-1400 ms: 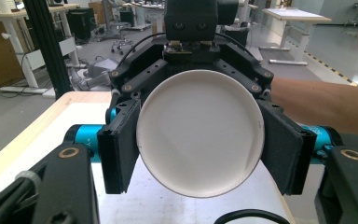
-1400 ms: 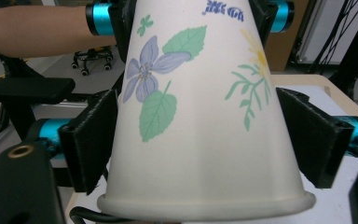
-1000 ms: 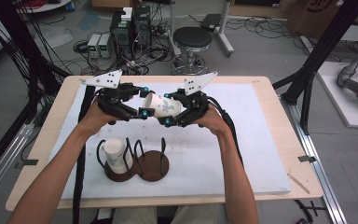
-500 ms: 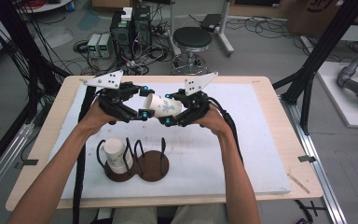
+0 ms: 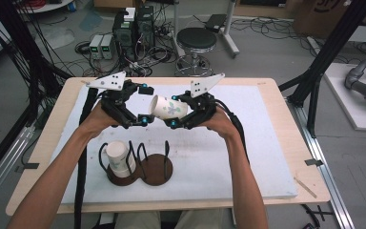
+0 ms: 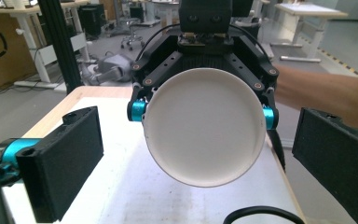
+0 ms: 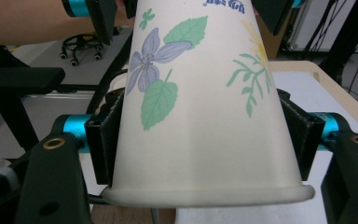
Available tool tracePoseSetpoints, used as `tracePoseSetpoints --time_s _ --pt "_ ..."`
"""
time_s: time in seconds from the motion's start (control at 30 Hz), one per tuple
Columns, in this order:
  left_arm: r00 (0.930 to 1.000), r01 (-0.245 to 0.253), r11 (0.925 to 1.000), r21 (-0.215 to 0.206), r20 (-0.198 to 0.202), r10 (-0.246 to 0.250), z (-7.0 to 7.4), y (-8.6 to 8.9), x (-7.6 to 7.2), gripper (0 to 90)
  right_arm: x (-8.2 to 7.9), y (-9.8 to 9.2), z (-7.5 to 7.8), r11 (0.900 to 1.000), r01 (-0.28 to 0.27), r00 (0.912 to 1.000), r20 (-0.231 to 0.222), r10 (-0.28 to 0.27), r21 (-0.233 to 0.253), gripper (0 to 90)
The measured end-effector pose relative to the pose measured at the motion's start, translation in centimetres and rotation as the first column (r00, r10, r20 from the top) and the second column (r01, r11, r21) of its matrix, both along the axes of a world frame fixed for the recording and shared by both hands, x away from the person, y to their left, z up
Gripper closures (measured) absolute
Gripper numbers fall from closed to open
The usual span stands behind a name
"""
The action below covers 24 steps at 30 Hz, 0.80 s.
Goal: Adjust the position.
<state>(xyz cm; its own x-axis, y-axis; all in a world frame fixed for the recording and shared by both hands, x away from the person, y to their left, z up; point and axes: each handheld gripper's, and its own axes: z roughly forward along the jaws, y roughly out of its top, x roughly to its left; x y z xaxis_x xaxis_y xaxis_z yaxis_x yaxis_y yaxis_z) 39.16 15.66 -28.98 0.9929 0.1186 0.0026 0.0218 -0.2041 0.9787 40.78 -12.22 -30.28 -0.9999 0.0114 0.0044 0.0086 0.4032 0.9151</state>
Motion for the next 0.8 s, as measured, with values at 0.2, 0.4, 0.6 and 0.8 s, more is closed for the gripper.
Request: tracePoseSetpoints --time_s 0.2,0.4,0.6,0.8 --pt "1.0000 -0.006 0.9980 0.064 0.001 0.006 -0.1 0.2 0.1 1.8 0.0 -0.2 -0.1 0.999 0.026 0.9995 0.017 -0.025 -0.043 29.7" --pt "0.9999 -0.011 0.9913 0.131 -0.003 0.012 0.1 0.5 0.2 1.8 0.0 -0.5 0.0 0.995 0.054 0.9983 0.027 -0.052 -0.084 29.8" --pt "0.9999 -0.009 0.9827 0.185 0.016 0.006 0.9 0.5 0.2 1.8 0.0 -0.3 0.1 0.985 0.074 0.9969 0.038 -0.069 -0.153 29.7" --pt "0.9998 -0.015 0.9681 0.250 0.018 0.011 1.1 0.5 0.3 1.8 -0.1 0.2 0.6 0.970 0.087 0.9951 0.066 -0.073 -0.228 29.6"
